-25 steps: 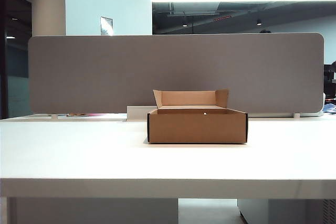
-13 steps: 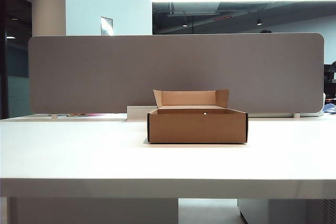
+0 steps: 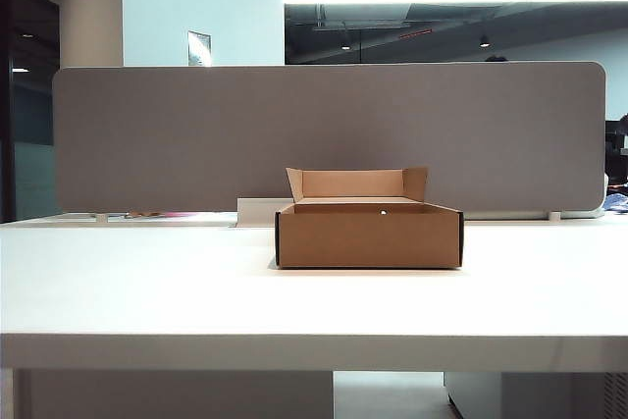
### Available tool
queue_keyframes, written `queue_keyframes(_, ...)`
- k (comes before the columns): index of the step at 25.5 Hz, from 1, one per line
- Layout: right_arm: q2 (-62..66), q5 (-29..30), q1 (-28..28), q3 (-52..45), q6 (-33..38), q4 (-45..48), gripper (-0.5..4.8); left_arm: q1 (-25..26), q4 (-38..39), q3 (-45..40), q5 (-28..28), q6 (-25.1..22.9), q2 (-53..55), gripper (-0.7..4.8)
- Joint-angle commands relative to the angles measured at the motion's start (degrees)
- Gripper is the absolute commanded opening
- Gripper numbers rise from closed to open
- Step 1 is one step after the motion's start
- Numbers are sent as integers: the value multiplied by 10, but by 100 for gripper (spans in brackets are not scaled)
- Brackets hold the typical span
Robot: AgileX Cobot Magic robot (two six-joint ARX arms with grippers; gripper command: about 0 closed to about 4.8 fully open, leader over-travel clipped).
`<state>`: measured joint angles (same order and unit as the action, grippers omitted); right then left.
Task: Pick up all the paper balls on the table and put them in the paper box.
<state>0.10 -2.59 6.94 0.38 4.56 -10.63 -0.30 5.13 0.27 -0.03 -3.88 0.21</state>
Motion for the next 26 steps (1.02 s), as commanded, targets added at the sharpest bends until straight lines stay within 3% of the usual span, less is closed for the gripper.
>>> queue_keyframes(1,-1,-1,-2,-3,1,4,-6,0,-5,2,3,-2,0,-3)
queue_keyframes(9,-1,-16,-17,-3,-51,30,-6,0,-5,2,3,-2,0,-3)
queue_keyframes(26,-1,-16,-17,-3,-48,29,-6,0,-5,2,3,-2,0,-3)
